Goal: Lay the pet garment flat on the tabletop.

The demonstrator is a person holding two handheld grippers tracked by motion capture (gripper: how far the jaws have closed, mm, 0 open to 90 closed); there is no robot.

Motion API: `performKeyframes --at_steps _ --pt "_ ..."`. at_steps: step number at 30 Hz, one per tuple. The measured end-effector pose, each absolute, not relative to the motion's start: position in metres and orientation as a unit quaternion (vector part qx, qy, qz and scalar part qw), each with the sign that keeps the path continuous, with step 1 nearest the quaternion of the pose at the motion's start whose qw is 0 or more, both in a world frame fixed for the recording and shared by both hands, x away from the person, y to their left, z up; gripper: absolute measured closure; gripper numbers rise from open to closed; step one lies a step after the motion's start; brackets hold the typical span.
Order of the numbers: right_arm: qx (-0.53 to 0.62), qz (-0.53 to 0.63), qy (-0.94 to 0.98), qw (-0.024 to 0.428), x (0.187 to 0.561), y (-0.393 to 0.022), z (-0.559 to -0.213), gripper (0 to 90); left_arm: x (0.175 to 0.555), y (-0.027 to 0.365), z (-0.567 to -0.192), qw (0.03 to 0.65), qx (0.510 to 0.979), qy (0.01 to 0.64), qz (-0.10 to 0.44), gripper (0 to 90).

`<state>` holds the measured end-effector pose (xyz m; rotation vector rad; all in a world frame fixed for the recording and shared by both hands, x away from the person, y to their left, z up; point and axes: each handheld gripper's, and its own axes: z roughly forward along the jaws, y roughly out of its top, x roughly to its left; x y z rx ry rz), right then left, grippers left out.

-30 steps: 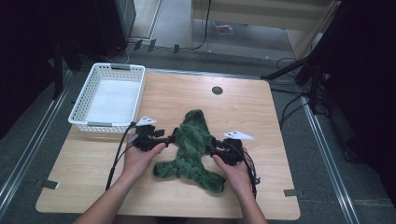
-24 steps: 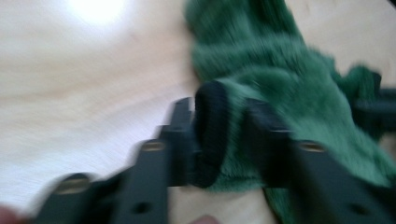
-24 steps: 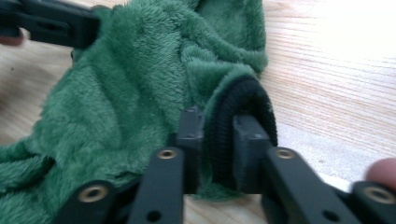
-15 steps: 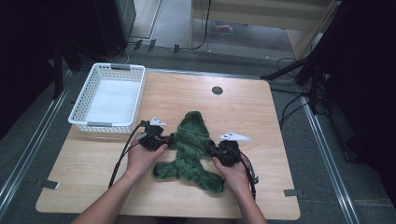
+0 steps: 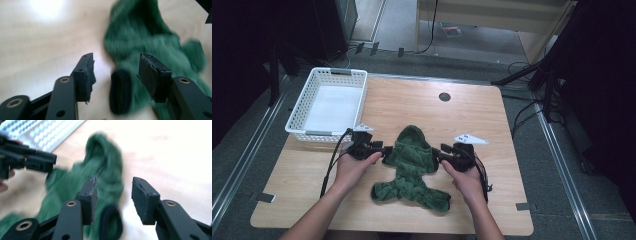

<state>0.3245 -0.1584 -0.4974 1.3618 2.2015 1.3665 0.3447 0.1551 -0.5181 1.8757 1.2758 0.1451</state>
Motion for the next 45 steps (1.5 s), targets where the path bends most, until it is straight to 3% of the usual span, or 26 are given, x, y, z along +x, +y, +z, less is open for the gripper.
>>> performKeyframes --at_steps 4,8,10,11,13,14,15,18,21,23,24,26,28,32,36,37,38,43,45 --pt "0.466 0.447 0.755 0.110 0.350 -0.144 -0.499 53.3 0.365 0.145 -0.516 0.428 0.739 0.517 0.057 41.5" --pt "0.448 0.402 0.795 0.074 0.380 -0.116 -0.521 48.5 0.388 0.130 -0.527 0.398 0.753 0.521 0.056 36.2" --pt "0.444 0.390 0.803 0.081 0.381 -0.112 -0.523 49.2 0.394 0.125 -0.534 0.382 0.761 0.521 0.056 40.1" --pt "0.436 0.369 0.814 0.107 0.382 -0.107 -0.527 56.1 0.395 0.122 -0.537 0.384 0.764 0.514 0.061 40.1" --pt "0.439 0.351 0.817 0.132 0.383 -0.105 -0.532 72.5 0.396 0.120 -0.537 0.377 0.772 0.506 0.075 50.7" --pt "0.452 0.345 0.808 0.153 0.386 -0.107 -0.533 84.4 0.398 0.121 -0.536 0.382 0.779 0.493 0.075 72.7" --pt "0.455 0.348 0.804 0.161 0.387 -0.109 -0.532 86.6 0.398 0.121 -0.536 0.382 0.779 0.493 0.075 83.0" --pt "0.459 0.369 0.784 0.194 0.388 -0.117 -0.525 88.2 0.396 0.123 -0.530 0.389 0.780 0.477 0.111 89.2" --pt "0.433 0.365 0.796 0.214 0.384 -0.119 -0.525 87.9 0.390 0.123 -0.527 0.384 0.784 0.466 0.143 88.9" --pt "0.417 0.350 0.807 0.229 0.382 -0.118 -0.528 86.7 0.389 0.124 -0.528 0.381 0.788 0.463 0.140 87.3" --pt "0.406 0.338 0.814 0.241 0.379 -0.117 -0.530 83.9 0.389 0.124 -0.529 0.380 0.790 0.463 0.131 82.4" --pt "0.399 0.338 0.822 0.227 0.375 -0.123 -0.532 65.8 0.387 0.132 -0.527 0.388 0.787 0.462 0.130 71.3" --pt "0.403 0.352 0.820 0.201 0.371 -0.135 -0.528 57.3 0.384 0.144 -0.519 0.412 0.777 0.459 0.126 63.2" --pt "0.434 0.389 0.780 0.228 0.368 -0.162 -0.509 60.0 0.386 0.152 -0.508 0.437 0.749 0.484 0.114 57.3" --pt "0.492 0.432 0.732 0.188 0.387 -0.146 -0.499 62.5 0.402 0.136 -0.516 0.448 0.704 0.546 0.079 54.2" --pt "0.492 0.432 0.732 0.188 0.387 -0.146 -0.499 62.5 0.402 0.136 -0.516 0.448 0.704 0.546 0.079 53.8" --pt "0.502 0.422 0.738 0.160 0.396 -0.127 -0.505 60.8 0.407 0.129 -0.524 0.434 0.702 0.560 0.071 53.1" --pt "0.515 0.377 0.755 0.151 0.403 -0.111 -0.525 60.8 0.406 0.123 -0.534 0.404 0.724 0.555 0.066 51.8" --pt "0.530 0.364 0.756 0.121 0.405 -0.114 -0.534 61.0 0.403 0.122 -0.535 0.405 0.733 0.543 0.070 52.0"
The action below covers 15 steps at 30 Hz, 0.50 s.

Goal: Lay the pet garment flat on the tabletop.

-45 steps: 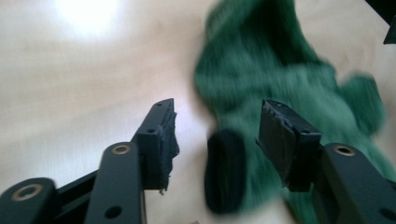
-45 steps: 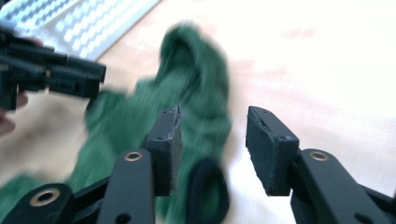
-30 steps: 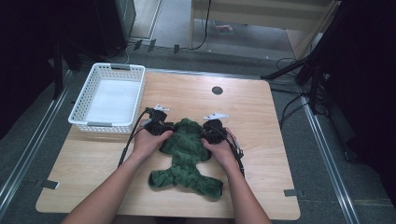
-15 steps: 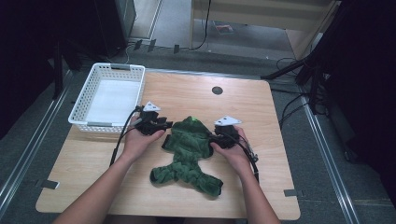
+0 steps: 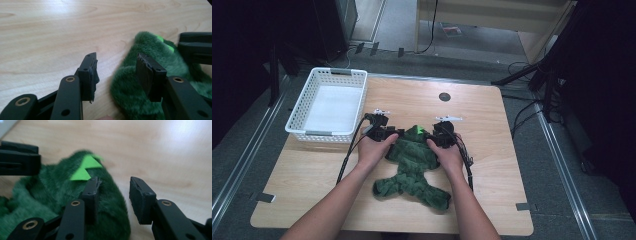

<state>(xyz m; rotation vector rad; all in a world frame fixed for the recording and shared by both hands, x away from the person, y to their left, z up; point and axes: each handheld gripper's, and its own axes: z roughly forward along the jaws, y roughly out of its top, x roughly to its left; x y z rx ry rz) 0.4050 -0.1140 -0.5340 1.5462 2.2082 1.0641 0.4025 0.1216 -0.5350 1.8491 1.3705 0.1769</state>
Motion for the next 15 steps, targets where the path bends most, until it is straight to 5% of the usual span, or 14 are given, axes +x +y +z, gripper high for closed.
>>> performKeyframes --at_steps 5,9,15 --pt "0.515 0.369 0.763 0.124 0.398 -0.119 -0.538 66.3 0.397 0.111 -0.538 0.392 0.756 0.518 0.080 57.4" --pt "0.487 0.359 0.783 0.147 0.392 -0.114 -0.538 85.2 0.390 0.104 -0.537 0.373 0.783 0.485 0.113 89.4" --pt "0.466 0.421 0.742 0.235 0.397 -0.113 -0.512 88.5 0.396 0.114 -0.515 0.413 0.743 0.498 0.174 90.0"
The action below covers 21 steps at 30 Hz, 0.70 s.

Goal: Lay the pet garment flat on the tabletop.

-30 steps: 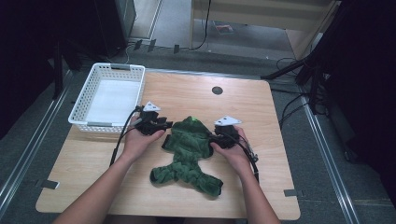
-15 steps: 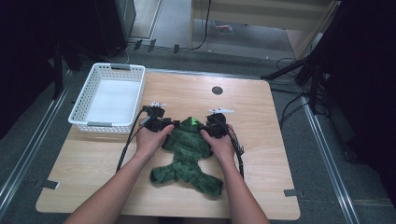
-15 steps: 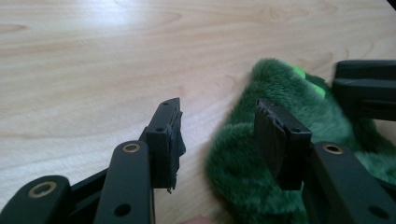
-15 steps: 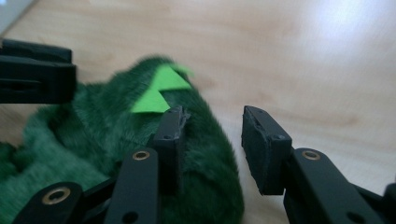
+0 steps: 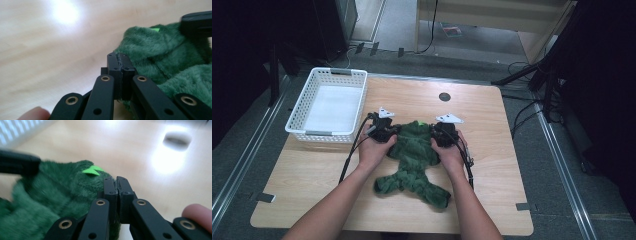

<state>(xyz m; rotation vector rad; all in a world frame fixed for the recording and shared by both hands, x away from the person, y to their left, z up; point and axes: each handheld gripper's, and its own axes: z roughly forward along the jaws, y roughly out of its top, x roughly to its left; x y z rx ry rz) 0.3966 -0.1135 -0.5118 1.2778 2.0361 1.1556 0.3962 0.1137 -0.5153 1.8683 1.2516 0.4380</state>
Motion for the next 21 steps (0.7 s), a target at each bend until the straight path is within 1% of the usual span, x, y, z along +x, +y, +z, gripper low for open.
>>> performKeyframes --at_steps 2,3,4,5,6,7,8,9,10,11,13,14,16,19,20,21 --pt "0.472 0.412 0.739 0.248 0.401 -0.111 -0.509 87.5 0.399 0.114 -0.515 0.406 0.739 0.506 0.182 89.0" --pt "0.472 0.412 0.739 0.248 0.401 -0.111 -0.509 85.1 0.401 0.113 -0.516 0.398 0.738 0.512 0.186 89.0" --pt "0.476 0.402 0.744 0.241 0.405 -0.111 -0.511 81.7 0.405 0.113 -0.519 0.381 0.739 0.525 0.183 84.5" --pt "0.492 0.372 0.756 0.219 0.412 -0.113 -0.520 70.3 0.409 0.116 -0.524 0.370 0.733 0.544 0.171 66.6" --pt "0.492 0.372 0.756 0.219 0.412 -0.113 -0.520 70.3 0.410 0.120 -0.526 0.369 0.728 0.556 0.158 66.6" --pt "0.501 0.373 0.751 0.216 0.412 -0.117 -0.521 69.5 0.409 0.125 -0.526 0.382 0.718 0.563 0.148 60.5" --pt "0.513 0.400 0.733 0.198 0.408 -0.127 -0.519 67.1 0.403 0.133 -0.524 0.405 0.710 0.560 0.136 55.6" --pt "0.513 0.400 0.733 0.198 0.408 -0.127 -0.519 67.1 0.403 0.133 -0.524 0.405 0.710 0.560 0.136 54.5" --pt "0.515 0.415 0.728 0.183 0.400 -0.136 -0.515 66.4 0.399 0.135 -0.523 0.410 0.709 0.558 0.133 53.6" --pt "0.515 0.415 0.728 0.183 0.400 -0.136 -0.515 66.4 0.393 0.139 -0.522 0.420 0.709 0.553 0.123 53.6" --pt "0.500 0.409 0.744 0.170 0.382 -0.142 -0.515 66.5 0.384 0.142 -0.522 0.429 0.713 0.542 0.114 51.5" --pt "0.500 0.409 0.744 0.170 0.382 -0.142 -0.515 66.5 0.379 0.142 -0.522 0.429 0.719 0.536 0.109 51.5" --pt "0.485 0.401 0.758 0.170 0.360 -0.146 -0.518 66.6 0.366 0.141 -0.528 0.427 0.730 0.523 0.100 51.5" --pt "0.487 0.404 0.757 0.163 0.348 -0.149 -0.521 66.7 0.361 0.138 -0.532 0.422 0.738 0.515 0.113 53.7" --pt "0.490 0.410 0.753 0.157 0.343 -0.150 -0.523 66.8 0.359 0.138 -0.535 0.418 0.743 0.512 0.110 55.9" --pt "0.492 0.411 0.753 0.147 0.334 -0.149 -0.527 66.6 0.359 0.138 -0.537 0.416 0.746 0.510 0.104 60.0"
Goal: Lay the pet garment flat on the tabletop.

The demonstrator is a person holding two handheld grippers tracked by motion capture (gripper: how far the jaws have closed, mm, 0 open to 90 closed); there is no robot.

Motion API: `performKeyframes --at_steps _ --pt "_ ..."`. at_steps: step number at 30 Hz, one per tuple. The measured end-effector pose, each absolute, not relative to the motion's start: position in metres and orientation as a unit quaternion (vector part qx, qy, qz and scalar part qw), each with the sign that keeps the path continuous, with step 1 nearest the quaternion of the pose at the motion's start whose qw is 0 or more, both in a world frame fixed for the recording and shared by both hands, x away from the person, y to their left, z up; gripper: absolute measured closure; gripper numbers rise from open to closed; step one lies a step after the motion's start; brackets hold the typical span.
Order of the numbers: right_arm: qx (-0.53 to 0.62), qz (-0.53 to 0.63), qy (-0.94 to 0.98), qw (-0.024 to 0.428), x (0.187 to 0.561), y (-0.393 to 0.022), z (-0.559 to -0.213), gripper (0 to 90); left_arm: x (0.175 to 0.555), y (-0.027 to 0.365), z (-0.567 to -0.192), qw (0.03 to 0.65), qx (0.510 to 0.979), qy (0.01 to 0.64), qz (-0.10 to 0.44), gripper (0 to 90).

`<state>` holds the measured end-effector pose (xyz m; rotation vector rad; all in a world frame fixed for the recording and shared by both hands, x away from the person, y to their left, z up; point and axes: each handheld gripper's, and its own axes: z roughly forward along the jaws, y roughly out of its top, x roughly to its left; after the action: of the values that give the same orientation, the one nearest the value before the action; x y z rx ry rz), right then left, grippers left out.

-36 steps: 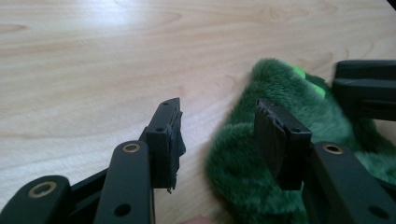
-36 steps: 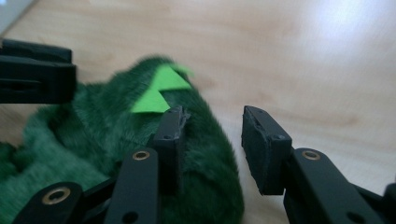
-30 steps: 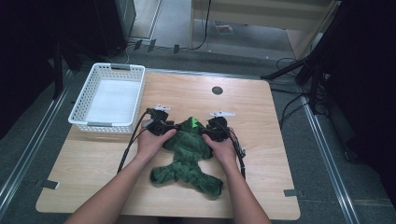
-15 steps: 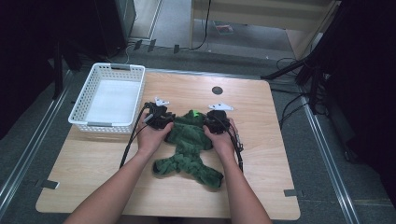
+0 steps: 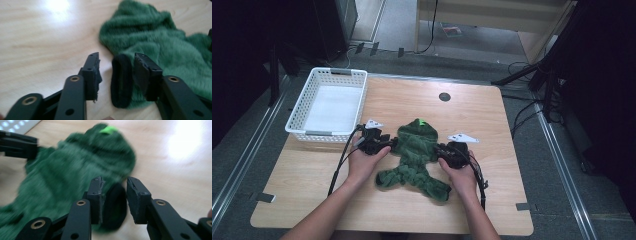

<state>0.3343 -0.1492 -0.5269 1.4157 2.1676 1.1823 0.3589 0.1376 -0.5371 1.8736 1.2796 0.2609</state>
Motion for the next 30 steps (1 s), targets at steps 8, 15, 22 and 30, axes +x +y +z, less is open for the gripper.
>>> performKeyframes --at_steps 8,15,22,30 --pt "0.484 0.392 0.771 0.135 0.334 -0.136 -0.540 79.2 0.350 0.129 -0.540 0.390 0.778 0.480 0.112 85.7" --pt "0.499 0.373 0.762 0.178 0.340 -0.140 -0.542 86.3 0.352 0.138 -0.542 0.385 0.764 0.507 0.110 87.0" --pt "0.480 0.414 0.754 0.170 0.336 -0.142 -0.531 70.2 0.338 0.136 -0.526 0.430 0.745 0.492 0.131 62.7" --pt "0.470 0.422 0.760 0.155 0.301 -0.157 -0.511 58.0 0.298 0.149 -0.523 0.448 0.769 0.446 0.098 54.2"
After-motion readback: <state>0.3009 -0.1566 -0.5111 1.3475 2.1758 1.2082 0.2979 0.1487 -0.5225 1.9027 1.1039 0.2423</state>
